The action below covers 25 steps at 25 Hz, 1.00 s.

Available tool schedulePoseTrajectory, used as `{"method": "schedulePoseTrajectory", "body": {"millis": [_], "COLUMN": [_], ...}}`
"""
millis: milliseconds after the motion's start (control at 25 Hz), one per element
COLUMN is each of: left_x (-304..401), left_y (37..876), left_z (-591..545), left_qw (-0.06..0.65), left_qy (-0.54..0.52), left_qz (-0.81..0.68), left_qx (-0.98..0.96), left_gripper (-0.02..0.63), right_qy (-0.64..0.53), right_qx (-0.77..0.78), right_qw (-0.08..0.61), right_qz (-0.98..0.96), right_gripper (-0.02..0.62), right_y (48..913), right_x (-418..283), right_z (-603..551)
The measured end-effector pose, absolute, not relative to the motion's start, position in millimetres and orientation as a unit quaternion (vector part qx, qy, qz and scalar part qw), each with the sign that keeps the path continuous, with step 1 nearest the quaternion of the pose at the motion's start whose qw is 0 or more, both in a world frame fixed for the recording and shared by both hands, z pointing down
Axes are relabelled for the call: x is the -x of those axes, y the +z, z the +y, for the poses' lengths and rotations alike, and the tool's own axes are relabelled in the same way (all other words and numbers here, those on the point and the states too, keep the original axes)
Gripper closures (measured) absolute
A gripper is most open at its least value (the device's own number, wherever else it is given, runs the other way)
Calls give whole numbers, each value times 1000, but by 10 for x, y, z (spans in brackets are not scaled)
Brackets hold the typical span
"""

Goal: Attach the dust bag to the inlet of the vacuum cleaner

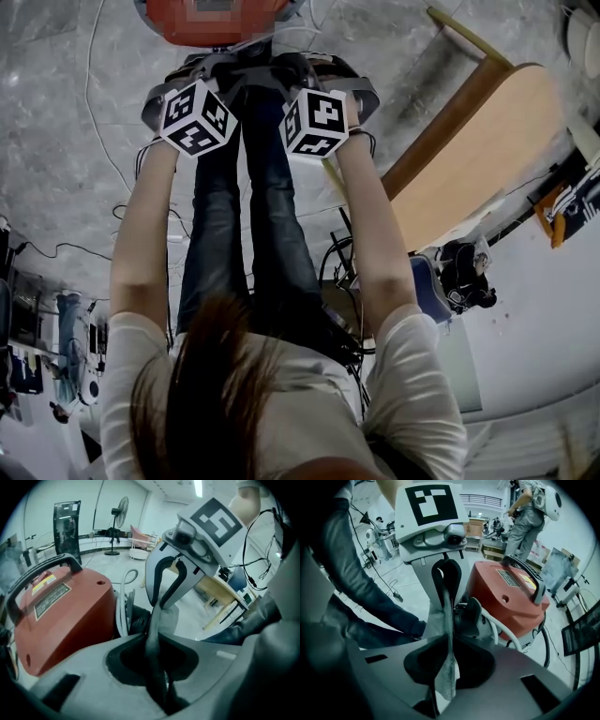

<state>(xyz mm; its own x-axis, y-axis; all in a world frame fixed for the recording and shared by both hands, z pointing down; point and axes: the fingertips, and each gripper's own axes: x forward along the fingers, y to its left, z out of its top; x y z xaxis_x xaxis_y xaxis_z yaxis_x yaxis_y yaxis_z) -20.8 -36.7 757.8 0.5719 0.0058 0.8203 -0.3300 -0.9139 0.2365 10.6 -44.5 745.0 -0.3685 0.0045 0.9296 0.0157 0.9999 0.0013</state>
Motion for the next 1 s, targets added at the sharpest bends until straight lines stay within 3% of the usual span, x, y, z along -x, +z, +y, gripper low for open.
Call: {"method": "schedulePoseTrajectory", "body": {"millis": [280,520,1000], "left_x": [248,280,251], "left_y": [7624,7608,7624], "left_z": [-362,-404,-381], "left_qw": [223,234,226], "left_qy": [426,440,457], "left_qz": [-133,-144,-156], "left_qx": [-866,-855,-846], "left_gripper": [543,492,506], "right_qy": [-27,29,65], "right_qx": [53,-12,-57], "right_qw": [566,554,548], "right_qz": [-822,-832,-832], "right_gripper": [543,545,534], "right_y": [7446,7430,7456], "right_x": [-73,-85,-112], "right_z": [-501,-494,-504]}}
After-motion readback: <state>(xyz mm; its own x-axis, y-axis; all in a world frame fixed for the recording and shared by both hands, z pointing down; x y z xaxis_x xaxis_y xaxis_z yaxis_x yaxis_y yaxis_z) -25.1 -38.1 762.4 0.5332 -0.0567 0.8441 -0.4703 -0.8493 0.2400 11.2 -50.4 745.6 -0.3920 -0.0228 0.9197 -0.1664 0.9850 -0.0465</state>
